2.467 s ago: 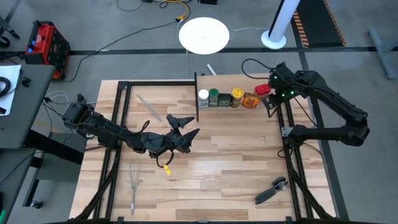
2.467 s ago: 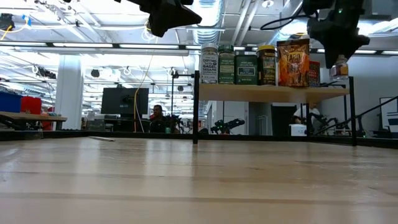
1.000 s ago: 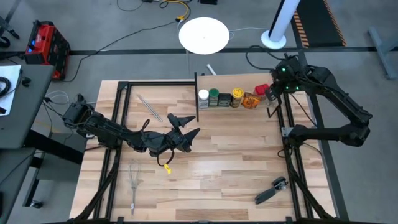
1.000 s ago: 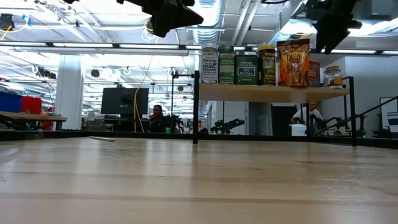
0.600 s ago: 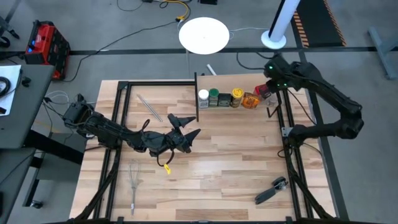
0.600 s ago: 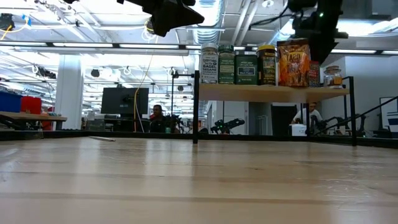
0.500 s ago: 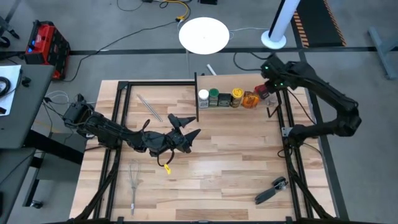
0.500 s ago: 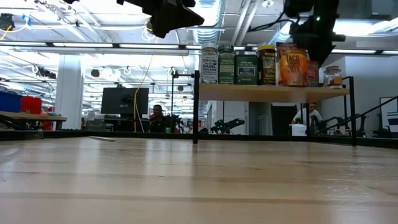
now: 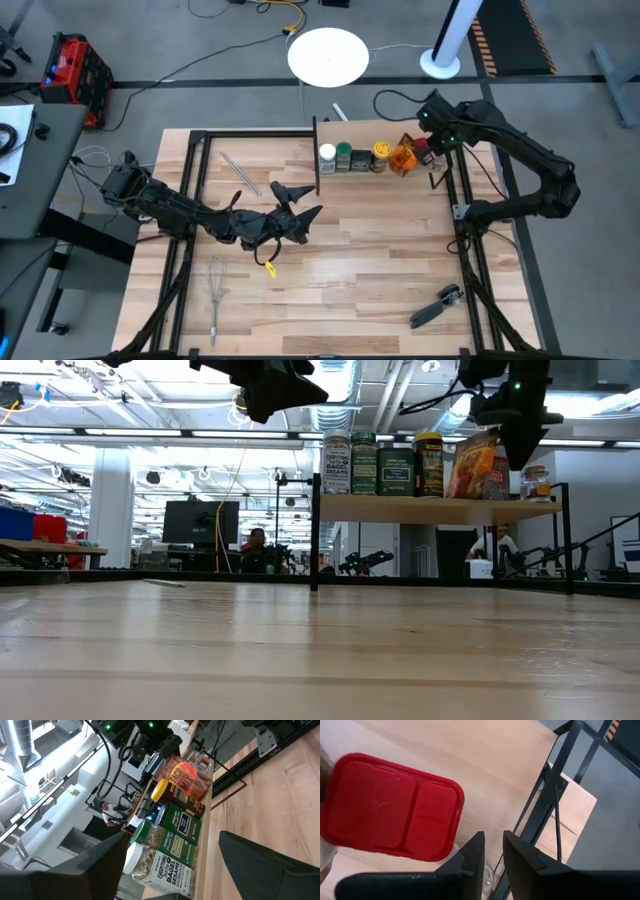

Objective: Shelf spices
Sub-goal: Adjust the seasonings on the shelf

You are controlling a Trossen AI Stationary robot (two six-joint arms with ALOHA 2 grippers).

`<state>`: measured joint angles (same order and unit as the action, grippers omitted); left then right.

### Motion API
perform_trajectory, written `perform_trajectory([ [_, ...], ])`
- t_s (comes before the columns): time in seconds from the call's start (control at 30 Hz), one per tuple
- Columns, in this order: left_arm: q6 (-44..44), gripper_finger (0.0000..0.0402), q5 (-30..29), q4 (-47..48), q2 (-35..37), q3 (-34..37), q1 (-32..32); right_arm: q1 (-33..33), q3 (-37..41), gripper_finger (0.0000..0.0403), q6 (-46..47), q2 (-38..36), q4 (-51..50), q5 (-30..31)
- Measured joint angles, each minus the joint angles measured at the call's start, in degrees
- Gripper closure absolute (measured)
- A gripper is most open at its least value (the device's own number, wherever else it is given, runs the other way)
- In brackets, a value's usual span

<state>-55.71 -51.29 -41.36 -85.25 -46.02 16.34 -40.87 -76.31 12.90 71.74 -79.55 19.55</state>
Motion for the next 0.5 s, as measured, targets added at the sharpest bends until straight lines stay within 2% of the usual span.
perform_trajectory([
  [0.5,0.0,0.0098,0.0,0.0,0.0,0.0,0.0,0.0,0.0,0.0331,1.7,-7.5,0.8,0.2],
])
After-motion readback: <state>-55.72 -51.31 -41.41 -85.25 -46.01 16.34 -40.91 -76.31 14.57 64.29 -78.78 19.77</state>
